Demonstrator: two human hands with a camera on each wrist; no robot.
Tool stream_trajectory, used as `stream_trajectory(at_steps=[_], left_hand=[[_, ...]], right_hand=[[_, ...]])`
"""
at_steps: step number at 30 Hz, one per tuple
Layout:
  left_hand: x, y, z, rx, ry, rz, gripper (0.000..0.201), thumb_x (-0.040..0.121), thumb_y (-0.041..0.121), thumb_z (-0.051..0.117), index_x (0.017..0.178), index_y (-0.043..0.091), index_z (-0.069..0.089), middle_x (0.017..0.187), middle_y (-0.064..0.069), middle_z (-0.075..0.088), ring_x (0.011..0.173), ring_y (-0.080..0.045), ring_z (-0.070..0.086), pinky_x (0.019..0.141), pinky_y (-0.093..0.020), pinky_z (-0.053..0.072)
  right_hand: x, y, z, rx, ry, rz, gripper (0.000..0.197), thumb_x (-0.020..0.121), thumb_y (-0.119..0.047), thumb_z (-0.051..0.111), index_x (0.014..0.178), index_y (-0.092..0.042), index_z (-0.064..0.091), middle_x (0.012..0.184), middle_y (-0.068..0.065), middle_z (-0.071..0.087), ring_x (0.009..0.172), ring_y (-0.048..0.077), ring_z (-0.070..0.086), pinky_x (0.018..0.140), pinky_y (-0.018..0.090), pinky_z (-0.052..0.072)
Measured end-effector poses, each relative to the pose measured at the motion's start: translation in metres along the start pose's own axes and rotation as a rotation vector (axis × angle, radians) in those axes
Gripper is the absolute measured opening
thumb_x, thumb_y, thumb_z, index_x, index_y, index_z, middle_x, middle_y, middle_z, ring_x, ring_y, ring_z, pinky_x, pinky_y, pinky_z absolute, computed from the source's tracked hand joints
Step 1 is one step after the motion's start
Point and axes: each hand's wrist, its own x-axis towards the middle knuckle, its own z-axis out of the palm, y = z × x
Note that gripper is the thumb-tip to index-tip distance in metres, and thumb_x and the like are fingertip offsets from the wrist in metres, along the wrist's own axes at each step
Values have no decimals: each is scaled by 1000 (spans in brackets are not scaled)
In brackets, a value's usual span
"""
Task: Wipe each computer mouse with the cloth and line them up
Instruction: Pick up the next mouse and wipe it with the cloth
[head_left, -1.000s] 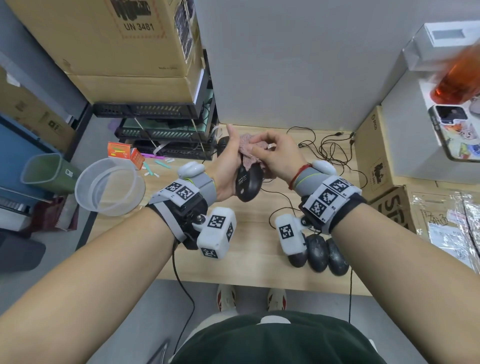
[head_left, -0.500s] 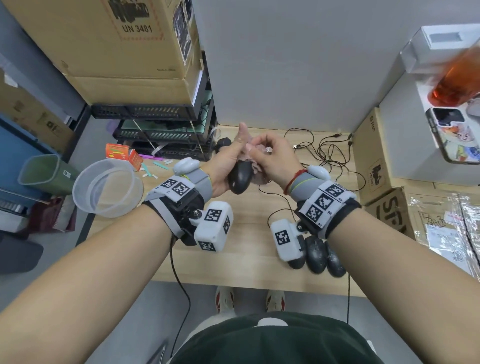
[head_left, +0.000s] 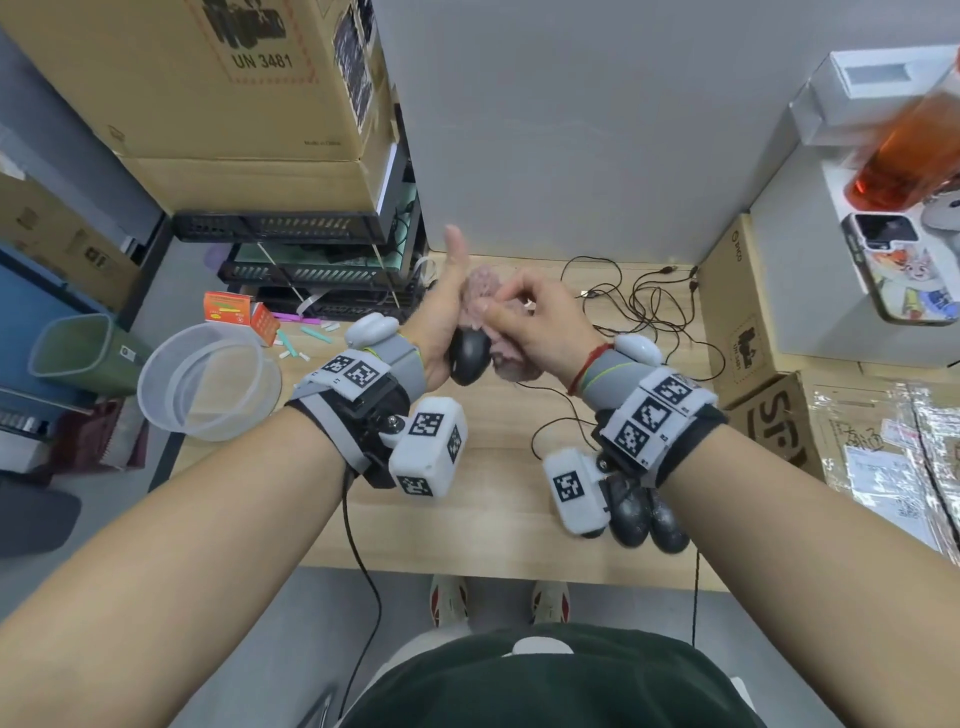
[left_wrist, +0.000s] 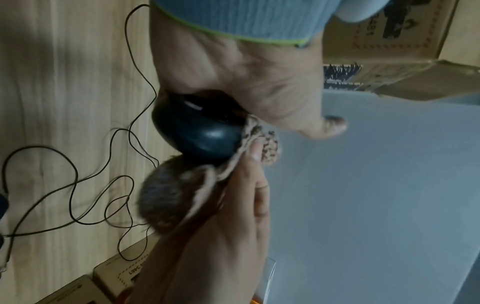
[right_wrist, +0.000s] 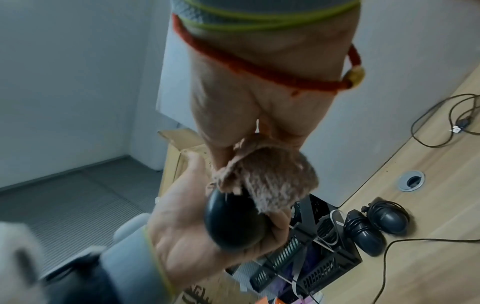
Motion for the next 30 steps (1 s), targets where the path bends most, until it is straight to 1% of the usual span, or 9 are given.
stream_trajectory(at_steps=[2, 4, 8, 10, 13, 18, 20, 23, 30], left_hand=[[-1, 3, -10, -33, -41, -79, 108, 65, 101, 16, 66, 4, 62, 70, -19, 58, 63, -26, 53, 51, -33, 34], [0, 1, -10, -80, -34, -106, 105, 67, 100, 21, 71, 4, 63, 78, -21, 59, 69, -29, 60, 57, -35, 50], [5, -11, 11, 101, 124, -42, 77, 81, 84, 44, 85, 8, 56, 71, -11, 53, 52, -19, 56, 48, -25, 46], [8, -15, 14, 123, 222, -40, 73, 79, 58, 75, 121, 1, 54, 91, -12, 61, 60, -17, 65, 49, -26, 50], [11, -10, 6, 16, 189, -31, 75, 69, 15, 90, 130, -2, 50, 109, -18, 65, 79, -20, 71, 59, -27, 55], [12, 2, -15, -159, 325, -121, 31, 92, 22, 70, 116, 6, 57, 106, -15, 64, 91, -28, 65, 79, -45, 60], [13, -4, -20, -237, 399, -123, 33, 98, 25, 62, 124, 4, 59, 122, -12, 68, 104, -29, 69, 87, -48, 59], [12, -8, -15, -266, 451, -106, 36, 103, 28, 56, 131, 7, 57, 127, -12, 67, 102, -26, 70, 70, -41, 62], [10, -1, -7, -255, 520, -53, 42, 105, 36, 50, 128, 3, 62, 125, -15, 69, 107, -29, 71, 88, -47, 60]], right_hand=[[-10, 2, 2, -107, -48, -71, 24, 85, -22, 78, 87, -13, 56, 71, -5, 62, 59, 6, 60, 58, 24, 46], [-9, 5, 1, -157, -55, -88, 27, 80, -27, 82, 80, -16, 58, 75, -6, 63, 66, 5, 59, 65, 25, 47], [13, 1, 0, 8, 89, 16, 26, 78, -38, 71, 75, -22, 51, 61, 3, 62, 52, 18, 55, 54, 29, 45], [25, 7, -5, 26, 135, 45, 28, 76, -41, 70, 72, -23, 49, 58, 0, 59, 54, 17, 54, 56, 30, 45], [31, 30, -17, -52, 112, 96, 32, 64, -42, 72, 73, -21, 50, 62, -3, 60, 59, 16, 56, 59, 31, 44], [28, 56, -29, -32, 235, 129, 27, 87, -20, 75, 73, -22, 52, 71, -5, 57, 65, 10, 54, 64, 21, 45], [28, 57, -31, 5, 248, 96, 21, 88, -20, 73, 78, -22, 54, 76, 0, 60, 73, 16, 58, 74, 29, 50], [27, 49, -30, 119, 195, 78, 16, 90, -21, 71, 96, -21, 57, 79, 1, 66, 78, 19, 65, 86, 40, 52], [10, 25, -17, 60, -27, -132, 25, 78, -15, 79, 96, -21, 62, 88, -3, 59, 87, 8, 57, 83, 27, 49]])
